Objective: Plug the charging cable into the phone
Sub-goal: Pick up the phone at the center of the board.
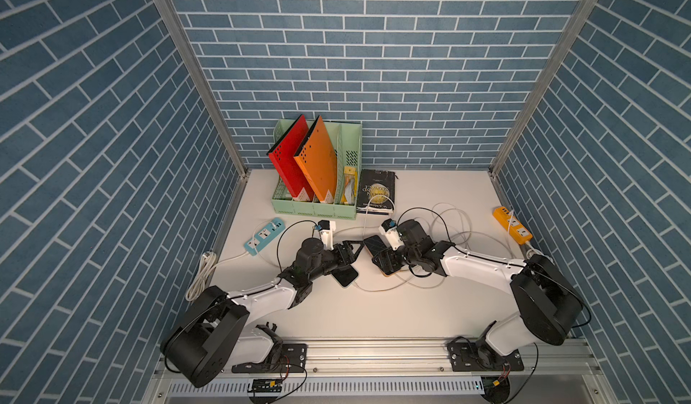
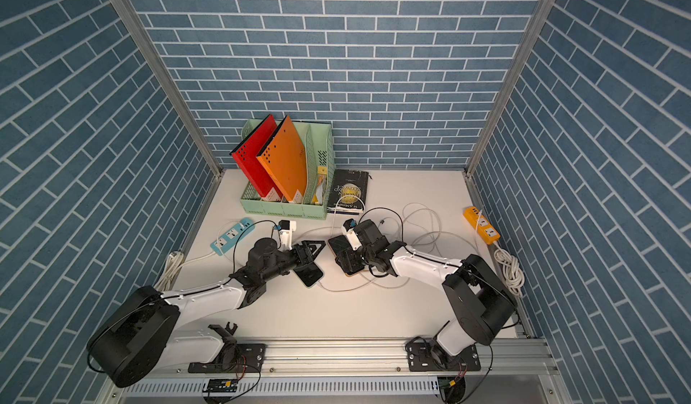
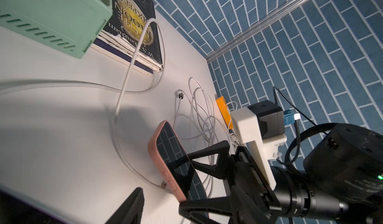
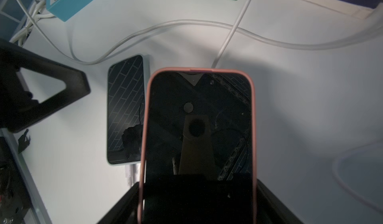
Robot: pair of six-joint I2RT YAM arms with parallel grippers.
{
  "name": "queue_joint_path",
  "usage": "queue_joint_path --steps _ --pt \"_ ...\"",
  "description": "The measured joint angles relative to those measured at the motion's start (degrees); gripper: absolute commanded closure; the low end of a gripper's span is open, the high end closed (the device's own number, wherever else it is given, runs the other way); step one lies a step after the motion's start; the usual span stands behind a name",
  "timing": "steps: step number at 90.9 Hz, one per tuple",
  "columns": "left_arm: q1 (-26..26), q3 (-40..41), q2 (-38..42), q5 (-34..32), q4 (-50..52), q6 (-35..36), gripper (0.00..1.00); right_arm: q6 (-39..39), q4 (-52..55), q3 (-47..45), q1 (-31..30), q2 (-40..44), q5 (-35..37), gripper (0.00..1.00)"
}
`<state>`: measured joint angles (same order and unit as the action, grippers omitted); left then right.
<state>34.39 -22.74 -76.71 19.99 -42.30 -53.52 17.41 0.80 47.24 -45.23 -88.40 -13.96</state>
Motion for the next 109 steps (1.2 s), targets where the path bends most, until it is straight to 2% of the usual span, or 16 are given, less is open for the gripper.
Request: queue_joint_path --steps 21,47,56,87,97,109 --pt "1.2 -1.6 -5.5 -1.8 -1.8 -1.4 0.33 -0.4 -1.8 -0.2 -0.7 0.0 -1.9 0.39" --pt "1.7 -2.5 -7.3 -2.4 -1.6 -1.4 0.34 -1.0 -4.0 -0.2 -1.2 0.0 -3.6 0.39" --pt "2.2 -2.8 -7.6 -2.3 -1.7 -1.5 0.38 -1.0 -4.7 -0.2 -1.2 0.0 -4.1 0.39" --pt "3.4 -4.0 -10.7 -2.3 -2.3 -2.3 0.62 -1.0 -6.1 -0.2 -1.4 0.0 -5.2 0.40" --pt "3.6 -4.5 -11.3 -2.3 -2.5 -2.7 0.75 -1.1 -6.5 -0.3 -1.6 0.0 -5.4 0.40" --pt "4.0 -5.4 -11.8 -2.4 -3.1 -3.5 0.97 -1.9 -6.4 -0.4 -1.6 0.0 -4.0 0.37"
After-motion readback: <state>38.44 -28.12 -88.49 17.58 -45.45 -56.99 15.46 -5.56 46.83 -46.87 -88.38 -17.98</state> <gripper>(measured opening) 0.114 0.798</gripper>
